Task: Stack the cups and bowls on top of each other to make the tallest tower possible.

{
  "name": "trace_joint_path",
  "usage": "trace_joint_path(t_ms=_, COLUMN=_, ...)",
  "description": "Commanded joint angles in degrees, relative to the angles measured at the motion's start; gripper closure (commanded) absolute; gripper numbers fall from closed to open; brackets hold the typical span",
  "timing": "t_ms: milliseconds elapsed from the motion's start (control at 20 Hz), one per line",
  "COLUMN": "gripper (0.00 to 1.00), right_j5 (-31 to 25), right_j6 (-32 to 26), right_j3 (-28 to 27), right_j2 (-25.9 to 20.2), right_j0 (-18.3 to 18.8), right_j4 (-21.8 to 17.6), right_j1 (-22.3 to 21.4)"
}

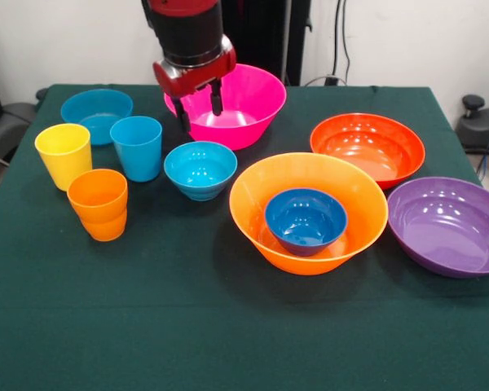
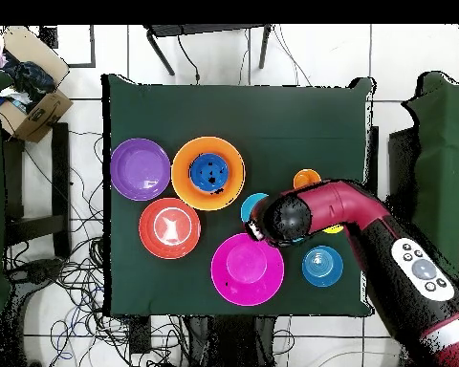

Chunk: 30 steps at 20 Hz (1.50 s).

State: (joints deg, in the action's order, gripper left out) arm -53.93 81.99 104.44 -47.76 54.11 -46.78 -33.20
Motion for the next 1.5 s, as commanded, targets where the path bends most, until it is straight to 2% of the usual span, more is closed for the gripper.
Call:
trace_joint_path(t_ms=50, gripper=0.0, right_j5=3.7, right_j6=-14.6, right_j3=-2.9, right_j2=1.3, right_j0=-2.3, right_j4=-6.4, right_j1=6.7)
trace_joint_path(t_ms=450, gripper=0.0, right_j5=3.1, right_j6=-14.4, right_j3=-3.6, right_j2=0.7, right_j0=-2.1, right_j4=-7.9, right_j1=7.7)
trace_joint_path(t_ms=1500, gripper=0.0, right_j5=3.4, right_j6=-14.0, right_j3=-2.0, right_j2=0.1, right_j0=-1.4, right_j4=-8.3, right_j1=7.5)
